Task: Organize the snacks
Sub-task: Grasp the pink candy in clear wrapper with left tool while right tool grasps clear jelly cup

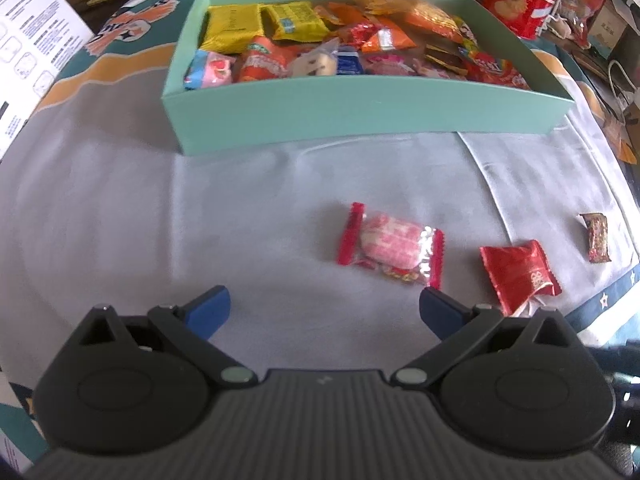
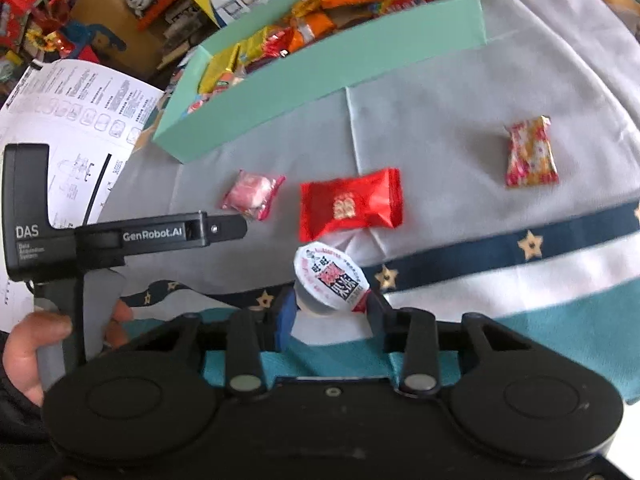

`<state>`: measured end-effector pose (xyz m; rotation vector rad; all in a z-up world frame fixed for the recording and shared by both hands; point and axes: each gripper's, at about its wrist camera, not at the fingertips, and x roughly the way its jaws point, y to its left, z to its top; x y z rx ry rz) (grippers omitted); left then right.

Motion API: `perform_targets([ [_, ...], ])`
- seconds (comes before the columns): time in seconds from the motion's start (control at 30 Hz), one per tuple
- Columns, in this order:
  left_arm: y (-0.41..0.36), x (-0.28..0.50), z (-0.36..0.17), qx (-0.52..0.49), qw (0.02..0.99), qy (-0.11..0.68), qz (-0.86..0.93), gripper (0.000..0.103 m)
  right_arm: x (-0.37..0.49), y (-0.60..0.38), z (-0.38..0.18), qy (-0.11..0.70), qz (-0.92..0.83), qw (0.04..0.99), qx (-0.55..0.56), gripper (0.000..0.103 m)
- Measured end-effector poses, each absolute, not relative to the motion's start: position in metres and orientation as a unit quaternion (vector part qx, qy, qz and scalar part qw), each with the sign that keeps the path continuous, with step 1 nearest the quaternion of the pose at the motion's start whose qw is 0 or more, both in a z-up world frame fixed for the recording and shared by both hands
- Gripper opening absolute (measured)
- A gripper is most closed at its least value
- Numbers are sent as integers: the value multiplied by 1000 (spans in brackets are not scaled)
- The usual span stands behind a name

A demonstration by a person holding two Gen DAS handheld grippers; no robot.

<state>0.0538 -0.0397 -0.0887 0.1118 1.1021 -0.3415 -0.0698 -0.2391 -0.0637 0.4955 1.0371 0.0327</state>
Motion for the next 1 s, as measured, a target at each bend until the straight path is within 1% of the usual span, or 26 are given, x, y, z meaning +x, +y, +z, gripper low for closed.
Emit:
perform_targets([
  [0.3, -34, 54, -89, 49, 838, 521, -155, 103, -27, -238, -57, 453, 15, 861, 230, 35],
  [0.6, -70, 64, -96, 90, 840, 508, -168, 103, -4, -246, -66, 450, 13, 857, 251, 35],
  [0.67, -78, 65, -97, 96, 840, 502, -182, 99, -3, -244, -66, 450, 14, 856, 253, 36],
  [0.7, -82, 64, -96, 105, 843, 493, -188, 89, -3, -245, -66, 450, 14, 856, 255, 36],
  [0.73, -85, 61, -95, 122, 848, 479, -191, 75, -4, -245, -66, 450, 12, 855, 258, 37],
  [0.77, -87, 60, -94, 126, 850, 470, -201, 66, -4, -247, -66, 450, 12, 854, 260, 37],
  [0.8, -86, 60, -91, 125, 851, 467, -206, 46, -4, -247, -66, 450, 11, 854, 261, 39],
  [0.83, -83, 62, -88, 120, 851, 469, -205, 30, -5, -245, -65, 451, 9, 854, 260, 41],
  [0.87, -78, 66, -86, 108, 849, 474, -205, 22, -6, -243, -65, 452, 9, 854, 257, 46],
  [0.9, -71, 70, -86, 95, 849, 480, -201, 20, -8, -242, -64, 454, 11, 854, 254, 51],
  [1.0, -49, 76, -86, 67, 852, 486, -180, 20, -10, -230, -63, 460, 27, 855, 236, 53],
])
